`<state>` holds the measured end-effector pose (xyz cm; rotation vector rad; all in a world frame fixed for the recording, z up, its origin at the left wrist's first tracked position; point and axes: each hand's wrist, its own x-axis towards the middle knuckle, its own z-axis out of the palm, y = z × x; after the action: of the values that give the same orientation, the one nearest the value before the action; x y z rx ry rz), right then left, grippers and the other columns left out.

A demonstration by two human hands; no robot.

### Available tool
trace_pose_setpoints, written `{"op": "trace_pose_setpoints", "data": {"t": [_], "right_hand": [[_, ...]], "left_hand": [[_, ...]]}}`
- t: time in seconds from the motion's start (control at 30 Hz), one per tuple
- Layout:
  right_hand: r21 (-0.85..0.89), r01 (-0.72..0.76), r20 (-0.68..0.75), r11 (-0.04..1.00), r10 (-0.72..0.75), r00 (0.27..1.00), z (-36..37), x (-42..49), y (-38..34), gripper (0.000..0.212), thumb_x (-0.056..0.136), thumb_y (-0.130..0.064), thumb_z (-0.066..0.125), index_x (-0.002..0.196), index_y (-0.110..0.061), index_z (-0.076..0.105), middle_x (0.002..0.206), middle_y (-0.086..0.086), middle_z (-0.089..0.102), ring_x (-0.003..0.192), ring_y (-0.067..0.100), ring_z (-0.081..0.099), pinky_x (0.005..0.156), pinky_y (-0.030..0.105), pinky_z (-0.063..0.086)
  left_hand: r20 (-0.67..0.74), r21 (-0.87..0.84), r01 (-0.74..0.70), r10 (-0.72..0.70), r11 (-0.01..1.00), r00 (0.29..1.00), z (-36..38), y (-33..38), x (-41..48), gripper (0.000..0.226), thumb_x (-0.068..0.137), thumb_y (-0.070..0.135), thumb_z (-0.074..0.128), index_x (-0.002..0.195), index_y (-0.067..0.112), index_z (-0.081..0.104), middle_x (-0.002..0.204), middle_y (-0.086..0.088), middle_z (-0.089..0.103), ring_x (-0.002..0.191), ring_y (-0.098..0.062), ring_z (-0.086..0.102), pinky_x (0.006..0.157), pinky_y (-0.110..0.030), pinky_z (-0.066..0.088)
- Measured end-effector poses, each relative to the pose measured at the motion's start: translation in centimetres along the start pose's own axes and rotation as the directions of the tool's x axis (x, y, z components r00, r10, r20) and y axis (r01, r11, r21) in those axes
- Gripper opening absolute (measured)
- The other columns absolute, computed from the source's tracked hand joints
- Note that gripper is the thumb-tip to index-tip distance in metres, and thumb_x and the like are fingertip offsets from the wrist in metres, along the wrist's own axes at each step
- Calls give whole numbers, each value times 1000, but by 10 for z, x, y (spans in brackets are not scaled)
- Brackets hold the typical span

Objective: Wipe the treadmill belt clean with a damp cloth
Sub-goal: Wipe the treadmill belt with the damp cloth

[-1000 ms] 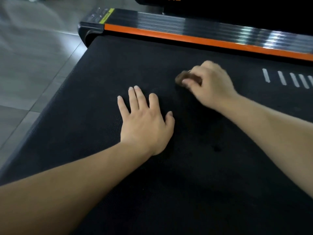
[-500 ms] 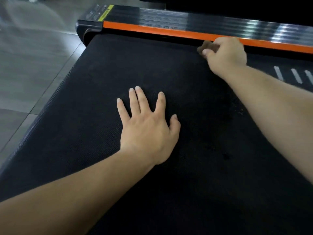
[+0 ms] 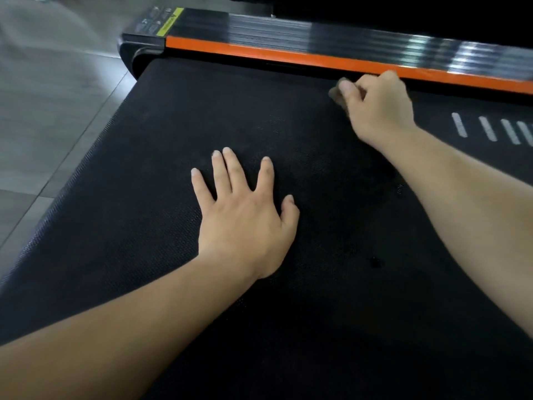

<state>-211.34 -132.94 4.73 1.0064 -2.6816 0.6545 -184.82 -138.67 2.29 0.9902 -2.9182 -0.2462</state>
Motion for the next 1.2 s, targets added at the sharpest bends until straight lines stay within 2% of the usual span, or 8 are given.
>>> {"op": "trace_pose_setpoints", "data": {"t": [0.13,0.33,0.53,0.73,0.93,1.0,1.13,1.2], "right_hand": [[-14,254,147,967,-250,957,-17,-31,8,33,97,-46,56,93,-15,66,97,9,54,85,24,53,75,39,45],[-48,4,-10,999,-5,1000,-25,-37,18,34,94,-51,55,97,-20,70,102,5,55,100,30,57,80,34,41],[182,329,206,927,-363,909,-55,-162,-8,27,93,-44,59,89,-20,68,91,-2,51,86,19,52,74,34,44],[-13,75,57,997,-74,996,-58,-157,8,31,95,-47,57,101,-20,70,96,1,47,99,29,53,80,34,41],[292,444,229,847,-513,827,-82,-258,-32,28,94,-41,62,99,-17,74,92,3,55,87,22,53,82,32,44],[216,425,197,879,-466,863,-84,-240,-14,30,93,-46,60,101,-21,75,92,2,57,89,24,55,83,33,44],[56,105,65,993,-109,992,-77,-203,11,29,93,-47,59,101,-23,73,92,-1,50,96,29,54,79,31,39],[102,174,90,979,-184,979,-78,-226,-4,29,92,-47,60,100,-23,74,92,1,54,94,29,54,81,33,42]], "left_hand": [[12,17,1,-1,1000,1000,0,0,0,74,95,60,11,159,24,6,164,-30,-4,154,-39,-13,120,-64,-6],[13,32,4,-4,999,1000,0,0,2,73,96,61,13,159,25,10,164,-30,-1,154,-39,-10,120,-64,-5],[31,44,7,-8,999,999,-1,-2,1,68,101,58,15,160,25,11,165,-29,-1,154,-40,-10,120,-64,-5],[56,48,22,-25,999,998,-3,-1,1,67,102,58,16,160,26,11,166,-26,-2,154,-39,-10,120,-64,-6],[45,51,29,-31,998,999,-4,0,0,68,101,58,17,160,25,13,166,-26,0,154,-39,-8,121,-64,-5],[42,49,25,-27,998,999,-4,0,-1,68,101,58,16,160,25,13,166,-26,0,154,-39,-8,121,-64,-5],[45,43,15,-16,999,999,-4,0,-2,68,101,58,17,160,24,14,166,-25,0,154,-39,-8,121,-63,-6],[45,39,13,-15,999,999,-6,1,-2,68,101,58,17,160,24,15,166,-25,1,154,-39,-8,121,-63,-6]]}}
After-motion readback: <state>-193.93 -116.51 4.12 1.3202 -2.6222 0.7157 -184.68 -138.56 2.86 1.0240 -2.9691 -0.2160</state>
